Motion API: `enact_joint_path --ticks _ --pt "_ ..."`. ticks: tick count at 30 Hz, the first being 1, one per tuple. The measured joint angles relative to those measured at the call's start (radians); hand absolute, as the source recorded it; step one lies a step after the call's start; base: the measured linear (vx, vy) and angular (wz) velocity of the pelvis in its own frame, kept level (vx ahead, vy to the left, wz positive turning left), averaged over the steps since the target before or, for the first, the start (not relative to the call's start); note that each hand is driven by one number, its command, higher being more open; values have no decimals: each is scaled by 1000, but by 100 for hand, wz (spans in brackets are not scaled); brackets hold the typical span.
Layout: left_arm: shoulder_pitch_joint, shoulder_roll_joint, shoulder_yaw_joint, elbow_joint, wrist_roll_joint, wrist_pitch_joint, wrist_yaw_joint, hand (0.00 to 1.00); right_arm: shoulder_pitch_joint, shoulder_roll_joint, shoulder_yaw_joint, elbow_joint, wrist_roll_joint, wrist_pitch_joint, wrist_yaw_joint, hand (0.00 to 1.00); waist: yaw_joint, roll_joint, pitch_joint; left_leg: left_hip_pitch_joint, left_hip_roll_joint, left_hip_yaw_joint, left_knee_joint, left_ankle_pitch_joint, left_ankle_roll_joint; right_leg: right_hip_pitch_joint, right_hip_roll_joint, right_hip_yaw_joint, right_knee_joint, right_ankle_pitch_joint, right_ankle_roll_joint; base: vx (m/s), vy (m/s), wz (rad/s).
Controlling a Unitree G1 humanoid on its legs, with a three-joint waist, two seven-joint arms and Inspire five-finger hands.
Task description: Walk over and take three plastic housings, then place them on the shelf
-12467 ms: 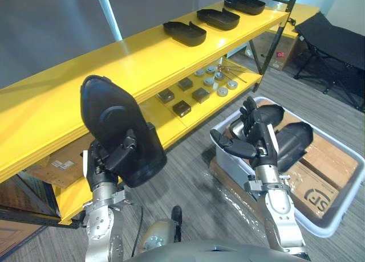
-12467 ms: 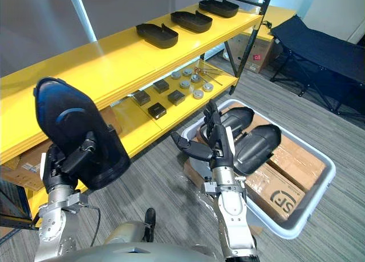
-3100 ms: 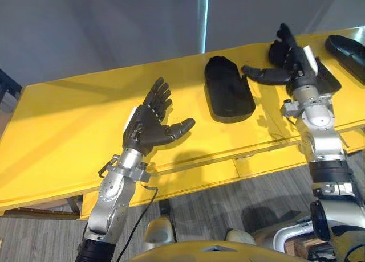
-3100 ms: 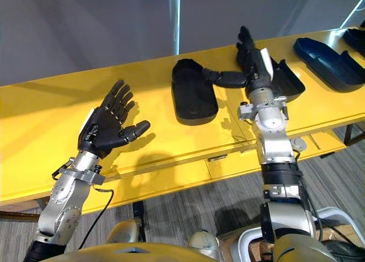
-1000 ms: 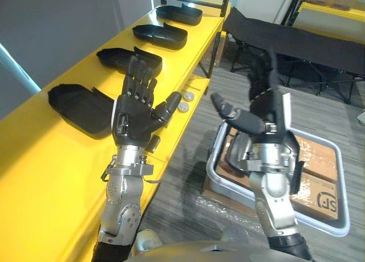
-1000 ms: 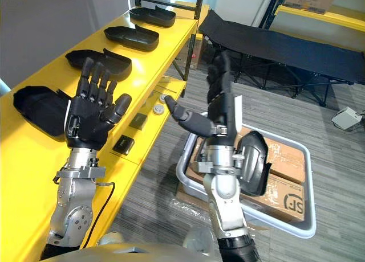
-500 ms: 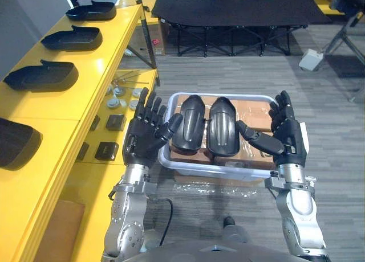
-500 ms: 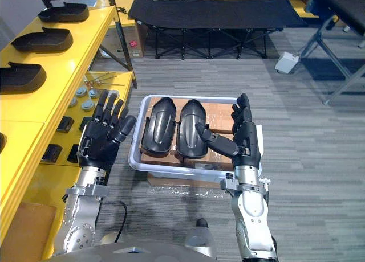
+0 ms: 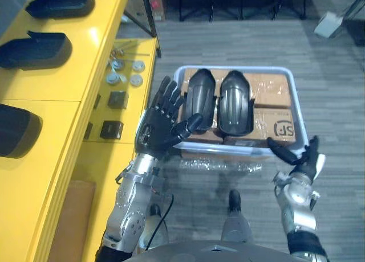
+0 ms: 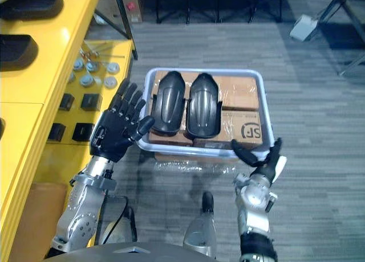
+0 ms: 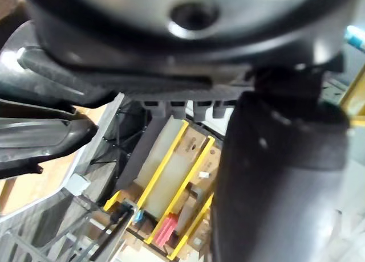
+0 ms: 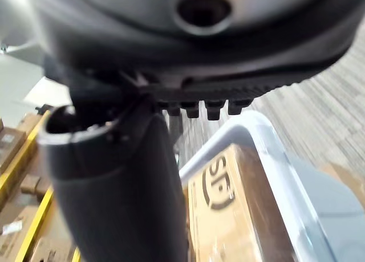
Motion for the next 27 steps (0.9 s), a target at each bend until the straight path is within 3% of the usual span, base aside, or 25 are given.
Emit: enact_joint_path --ticks 3,5,9,20,27 --pt "-26 20 -2 2 0 7 -5 100 -128 -89 -7 72 17 6 -19 100 6 -19 36 -44 7 -26 29 -6 0 -18 8 -16 1 1 -2 -42 2 14" --pt "-65 48 -17 30 -2 18 -13 100 -219 -148 -8 179 39 11 -18 100 31 -22 62 -72 12 -43 52 -5 -1 -32 14 -21 2 9 -9 -29 6 11" --pt "-83 60 -27 71 -2 40 -19 100 -342 -175 3 315 49 13 -5 100 57 -13 102 -104 10 -71 70 -4 -1 -35 15 -45 3 14 -10 -37 12 17" --pt "-103 69 -28 128 -11 41 -18 100 -524 -302 71 411 48 42 28 100 67 -1 160 -131 7 -93 89 0 4 -39 16 -73 3 25 -12 -12 7 4" --pt "-126 67 -49 195 -14 39 -17 100 -650 -390 144 598 86 46 72 100 84 31 182 -155 4 -120 102 7 5 -36 16 -99 3 26 -11 -27 18 10"
